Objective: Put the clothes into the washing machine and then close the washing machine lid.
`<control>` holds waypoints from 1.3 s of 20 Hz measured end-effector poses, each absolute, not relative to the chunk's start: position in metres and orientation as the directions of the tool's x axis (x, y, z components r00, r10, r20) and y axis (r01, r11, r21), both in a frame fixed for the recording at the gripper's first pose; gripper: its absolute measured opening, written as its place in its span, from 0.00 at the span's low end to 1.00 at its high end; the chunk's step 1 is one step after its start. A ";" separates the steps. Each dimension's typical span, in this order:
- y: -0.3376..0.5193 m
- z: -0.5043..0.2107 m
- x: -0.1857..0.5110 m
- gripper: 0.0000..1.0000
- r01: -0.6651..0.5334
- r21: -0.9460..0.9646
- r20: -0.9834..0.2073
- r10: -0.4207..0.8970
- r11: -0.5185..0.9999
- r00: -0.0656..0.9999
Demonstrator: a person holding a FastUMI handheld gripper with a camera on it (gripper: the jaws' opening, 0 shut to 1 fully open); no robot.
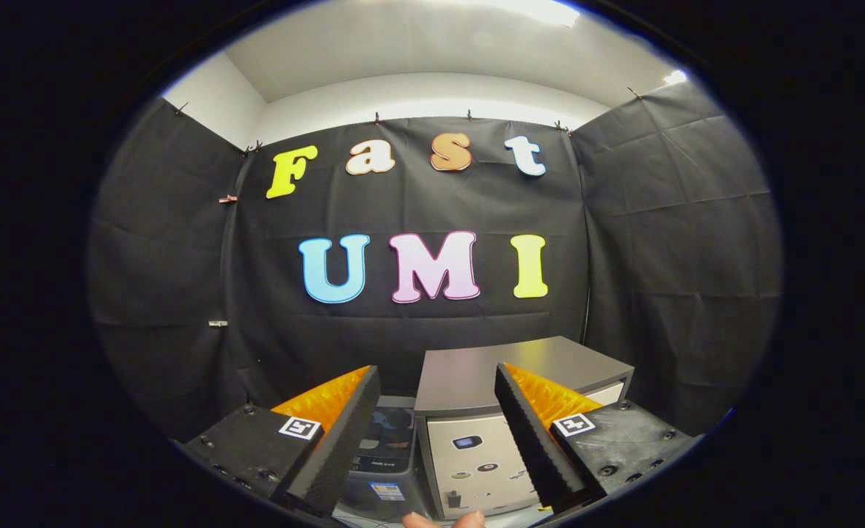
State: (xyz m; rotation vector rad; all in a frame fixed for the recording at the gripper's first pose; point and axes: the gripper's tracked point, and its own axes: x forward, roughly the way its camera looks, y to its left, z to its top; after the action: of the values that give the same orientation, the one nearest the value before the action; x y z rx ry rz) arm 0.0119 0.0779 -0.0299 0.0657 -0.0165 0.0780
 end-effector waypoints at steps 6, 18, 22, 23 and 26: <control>0.078 -0.029 0.014 0.99 -0.075 0.064 0.015 0.074 0.995 0.997; 0.085 -0.024 0.008 0.99 -0.101 0.055 0.025 0.100 0.993 0.995; 0.085 -0.023 0.008 0.99 -0.102 0.059 0.026 0.100 0.993 0.995; 0.084 -0.024 0.009 0.99 -0.101 0.060 0.024 0.100 0.993 0.995; 0.086 -0.026 0.009 0.99 -0.107 0.062 0.017 0.106 0.992 0.994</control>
State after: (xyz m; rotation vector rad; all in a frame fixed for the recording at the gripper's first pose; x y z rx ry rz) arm 0.0087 0.0862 -0.0260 0.0630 -0.0141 0.1071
